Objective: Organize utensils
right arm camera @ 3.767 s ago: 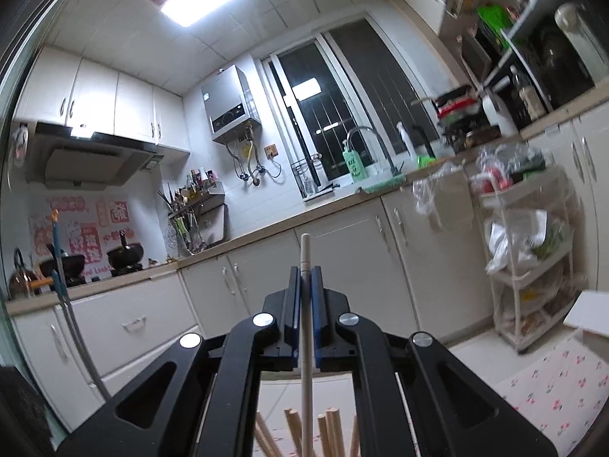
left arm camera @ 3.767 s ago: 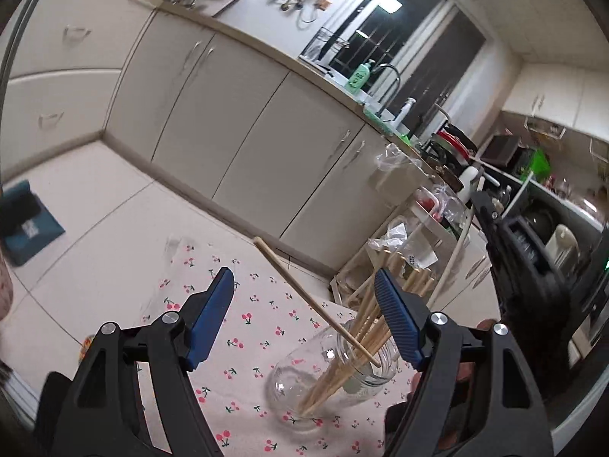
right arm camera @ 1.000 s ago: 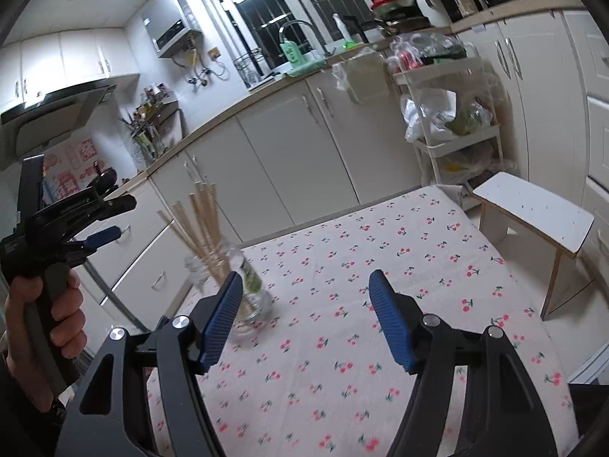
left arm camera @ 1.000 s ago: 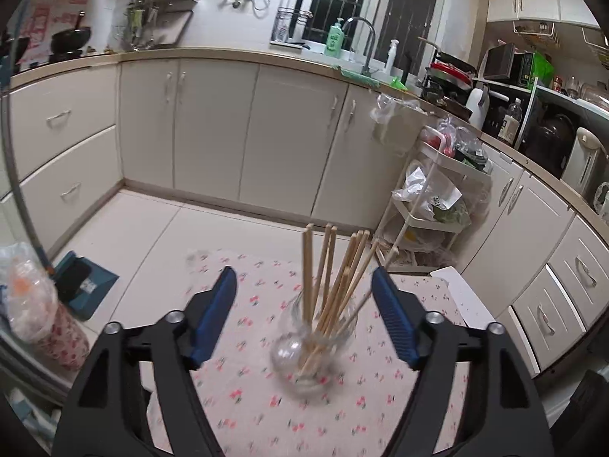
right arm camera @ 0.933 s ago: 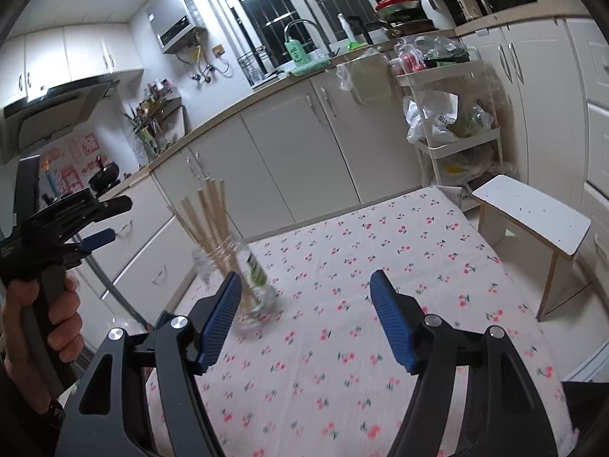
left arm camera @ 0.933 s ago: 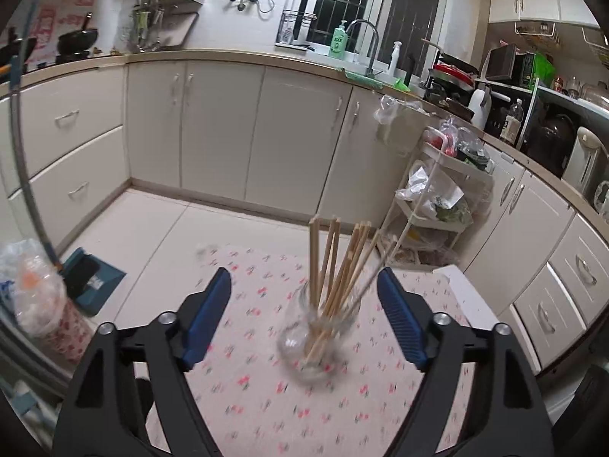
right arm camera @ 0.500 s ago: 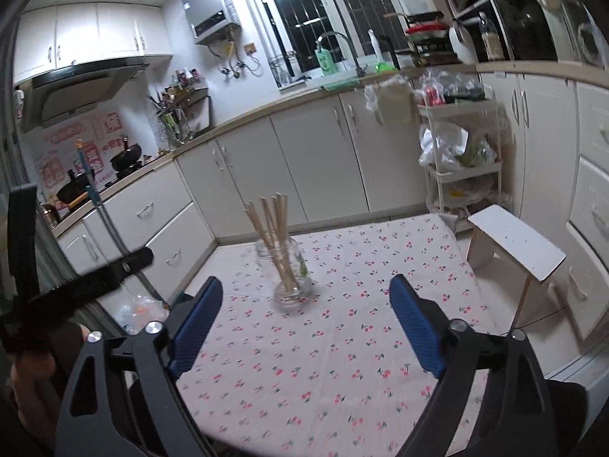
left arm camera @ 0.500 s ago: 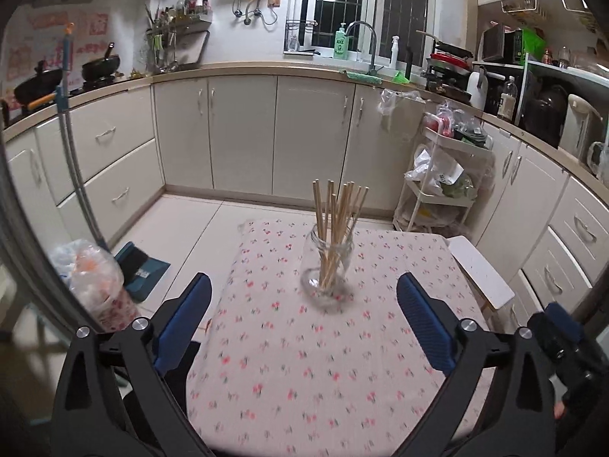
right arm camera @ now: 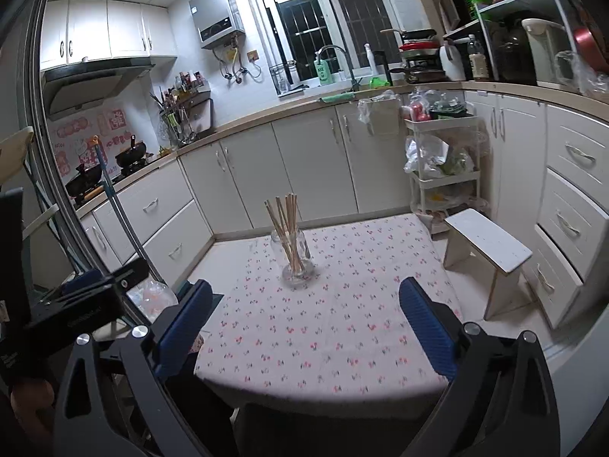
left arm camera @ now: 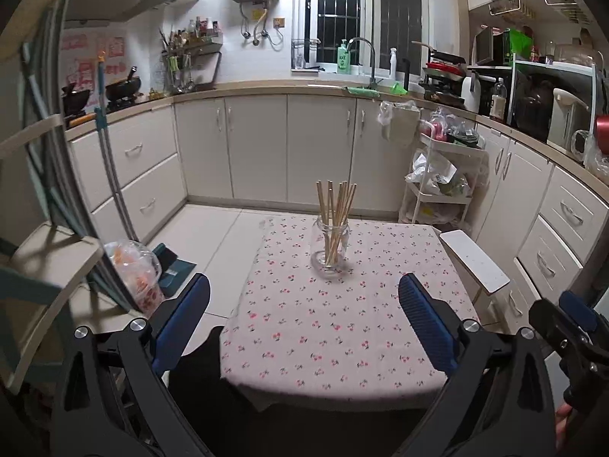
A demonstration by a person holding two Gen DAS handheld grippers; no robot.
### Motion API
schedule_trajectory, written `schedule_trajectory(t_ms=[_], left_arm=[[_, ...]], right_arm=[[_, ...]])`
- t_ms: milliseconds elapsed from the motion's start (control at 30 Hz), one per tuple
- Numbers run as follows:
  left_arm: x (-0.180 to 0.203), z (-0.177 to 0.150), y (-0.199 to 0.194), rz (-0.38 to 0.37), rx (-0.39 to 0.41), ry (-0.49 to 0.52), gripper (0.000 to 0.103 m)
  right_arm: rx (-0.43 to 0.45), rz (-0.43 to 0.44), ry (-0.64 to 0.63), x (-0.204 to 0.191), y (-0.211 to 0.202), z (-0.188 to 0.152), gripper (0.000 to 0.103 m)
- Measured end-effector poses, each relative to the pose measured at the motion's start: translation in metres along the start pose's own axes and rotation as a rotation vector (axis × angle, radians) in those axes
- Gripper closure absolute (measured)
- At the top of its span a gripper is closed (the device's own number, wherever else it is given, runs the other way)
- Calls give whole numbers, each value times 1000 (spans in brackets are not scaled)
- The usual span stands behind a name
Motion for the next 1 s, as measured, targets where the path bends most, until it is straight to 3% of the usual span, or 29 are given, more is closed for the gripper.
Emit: schedule_trajectory(t_ms=[233, 433, 633, 1000], left_arm=[[-10, -25, -20, 9, -38, -48, 8], [-18, -40, -32, 6, -73, -82, 8], [-18, -45, -63, 15, -4, -71, 8], [-7, -61, -90, -7, -5, -55, 8]], right_arm=[[-77, -3, -9, -11, -21, -39, 8], [-114, 6, 30, -13, -26, -34, 7], [-65, 2, 8, -25, -62, -43, 7], [59, -45, -39, -25, -106, -29, 7]])
Point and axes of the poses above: each gripper's, at about its wrist camera, not at the fingertips, and y roughly the way its jaws point, x to its right, z to its top, the point moved 8 cm from there along y, roughly the way its jaws point, and after that the axes turned 10 degrees about -z, right-handed, at the moved point
